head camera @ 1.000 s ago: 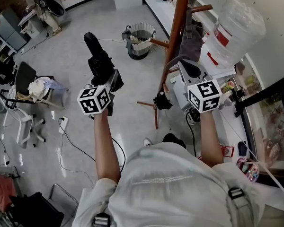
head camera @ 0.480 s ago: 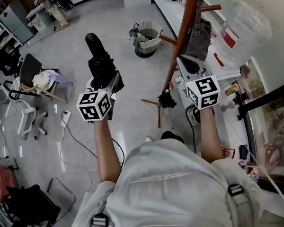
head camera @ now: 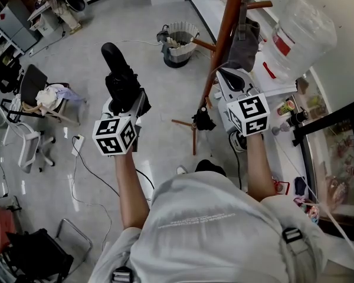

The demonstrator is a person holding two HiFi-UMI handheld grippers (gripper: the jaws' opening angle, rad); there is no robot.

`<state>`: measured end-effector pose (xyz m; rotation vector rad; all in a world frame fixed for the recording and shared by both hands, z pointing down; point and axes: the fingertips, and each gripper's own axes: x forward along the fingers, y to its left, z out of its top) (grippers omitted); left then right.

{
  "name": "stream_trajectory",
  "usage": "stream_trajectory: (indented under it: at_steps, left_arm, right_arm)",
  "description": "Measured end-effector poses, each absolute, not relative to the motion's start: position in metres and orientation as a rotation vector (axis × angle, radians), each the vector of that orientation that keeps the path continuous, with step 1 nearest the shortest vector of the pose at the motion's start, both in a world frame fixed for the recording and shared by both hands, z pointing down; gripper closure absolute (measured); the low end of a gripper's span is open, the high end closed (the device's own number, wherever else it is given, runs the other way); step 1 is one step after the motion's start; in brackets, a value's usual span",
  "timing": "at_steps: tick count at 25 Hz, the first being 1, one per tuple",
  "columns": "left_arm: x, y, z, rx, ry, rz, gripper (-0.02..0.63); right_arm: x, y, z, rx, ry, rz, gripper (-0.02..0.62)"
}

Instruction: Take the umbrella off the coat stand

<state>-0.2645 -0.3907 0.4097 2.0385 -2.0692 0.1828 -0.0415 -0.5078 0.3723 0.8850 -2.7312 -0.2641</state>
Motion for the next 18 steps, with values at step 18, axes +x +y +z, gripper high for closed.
stream_trajectory:
  at_steps: [18]
  left_arm:
    - [-0.244,-0.391,0.424,2.073,-2.008,0.226,0.325]
  right_arm:
    - [-0.033,-0.509,0.389,0.891,-2.71,-0.247,0.572]
